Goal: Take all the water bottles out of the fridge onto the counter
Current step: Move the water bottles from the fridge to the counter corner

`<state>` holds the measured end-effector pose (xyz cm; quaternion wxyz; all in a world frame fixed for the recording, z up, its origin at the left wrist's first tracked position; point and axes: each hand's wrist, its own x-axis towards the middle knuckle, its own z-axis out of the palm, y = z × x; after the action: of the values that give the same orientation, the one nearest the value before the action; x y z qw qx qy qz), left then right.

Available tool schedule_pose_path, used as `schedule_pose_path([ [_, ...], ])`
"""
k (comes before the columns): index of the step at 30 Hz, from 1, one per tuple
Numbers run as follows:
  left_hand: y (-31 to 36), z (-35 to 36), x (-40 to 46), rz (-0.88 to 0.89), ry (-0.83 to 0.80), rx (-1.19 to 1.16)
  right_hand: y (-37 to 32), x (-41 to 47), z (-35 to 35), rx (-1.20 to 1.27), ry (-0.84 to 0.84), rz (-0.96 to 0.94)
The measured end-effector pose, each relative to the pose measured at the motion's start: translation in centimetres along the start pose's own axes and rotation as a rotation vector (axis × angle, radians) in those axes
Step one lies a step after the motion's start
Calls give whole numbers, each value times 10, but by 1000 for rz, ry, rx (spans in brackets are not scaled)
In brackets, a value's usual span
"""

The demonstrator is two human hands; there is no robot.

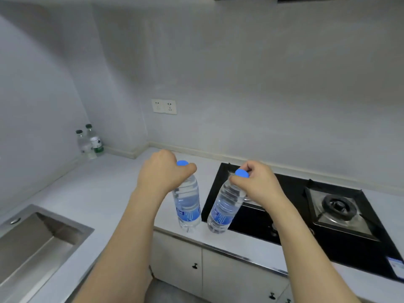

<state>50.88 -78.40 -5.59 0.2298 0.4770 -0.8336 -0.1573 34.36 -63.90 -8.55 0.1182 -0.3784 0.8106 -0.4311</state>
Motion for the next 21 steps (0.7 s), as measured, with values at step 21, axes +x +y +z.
schedule_pose_path([
  [21, -210, -25, 55, -244, 38, -23, -101, 67, 201, -76, -216, -82],
])
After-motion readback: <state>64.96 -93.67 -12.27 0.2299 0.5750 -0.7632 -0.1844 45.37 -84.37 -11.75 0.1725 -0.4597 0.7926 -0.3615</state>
